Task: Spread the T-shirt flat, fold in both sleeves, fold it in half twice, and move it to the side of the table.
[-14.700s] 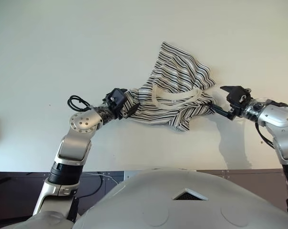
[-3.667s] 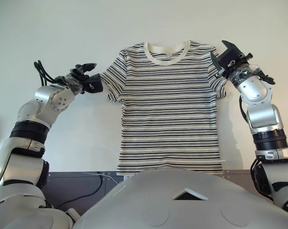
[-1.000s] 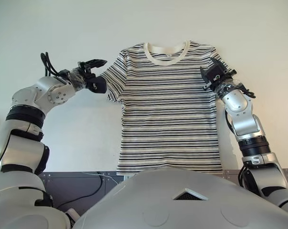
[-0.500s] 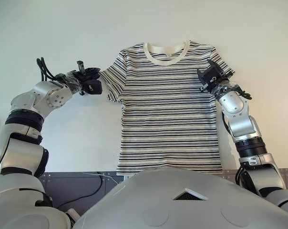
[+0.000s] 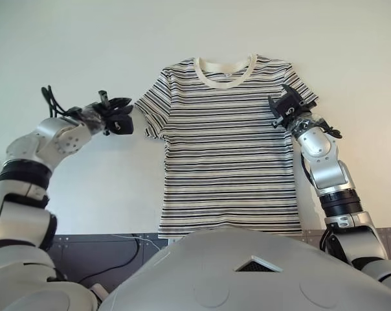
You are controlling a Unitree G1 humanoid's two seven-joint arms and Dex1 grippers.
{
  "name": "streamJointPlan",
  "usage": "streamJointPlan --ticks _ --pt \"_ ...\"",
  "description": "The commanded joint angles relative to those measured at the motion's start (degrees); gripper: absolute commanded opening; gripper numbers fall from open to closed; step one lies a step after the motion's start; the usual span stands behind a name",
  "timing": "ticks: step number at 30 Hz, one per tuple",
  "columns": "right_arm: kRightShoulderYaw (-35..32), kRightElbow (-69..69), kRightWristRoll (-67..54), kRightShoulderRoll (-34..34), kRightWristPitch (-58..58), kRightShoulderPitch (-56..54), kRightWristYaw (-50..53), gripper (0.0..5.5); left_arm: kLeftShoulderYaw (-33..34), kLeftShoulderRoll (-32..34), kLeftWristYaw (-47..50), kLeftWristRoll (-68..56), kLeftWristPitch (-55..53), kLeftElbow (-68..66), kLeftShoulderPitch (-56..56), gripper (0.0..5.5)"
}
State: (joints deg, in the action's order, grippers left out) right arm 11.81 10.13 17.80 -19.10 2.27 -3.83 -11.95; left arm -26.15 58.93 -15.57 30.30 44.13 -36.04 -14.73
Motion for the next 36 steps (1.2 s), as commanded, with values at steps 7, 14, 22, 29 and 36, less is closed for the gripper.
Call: streamJointPlan --ticks 7,14,22,29,36 --pt "0.39 0.89 0.49 -0.37 -0.15 -1.96 -0.49 2.07 -2.49 -7.62 -5.75 4.92 -4.46 0.61 -2.01 2.06" --pt "0.89 1.73 0.59 0.13 0.13 -2.39 -0.36 2.07 -5.26 -11.06 0.42 10.88 -5.75 -11.30 -7.62 2.06" --pt "1.10 1.85 0.32 0.54 -0.06 -2.63 -0.34 2.07 -6.66 -11.71 3.50 11.53 -4.77 -13.43 -6.71 1.48" --pt "1.03 2.02 0.23 0.58 -0.06 -2.66 -0.22 2.07 -7.67 -10.98 4.93 13.74 -3.22 -11.97 -7.51 0.38" --pt "0.91 2.07 0.22 0.75 -0.21 -2.53 0.05 2.07 -6.85 -10.43 5.77 13.53 -3.63 -12.45 -7.66 0.11"
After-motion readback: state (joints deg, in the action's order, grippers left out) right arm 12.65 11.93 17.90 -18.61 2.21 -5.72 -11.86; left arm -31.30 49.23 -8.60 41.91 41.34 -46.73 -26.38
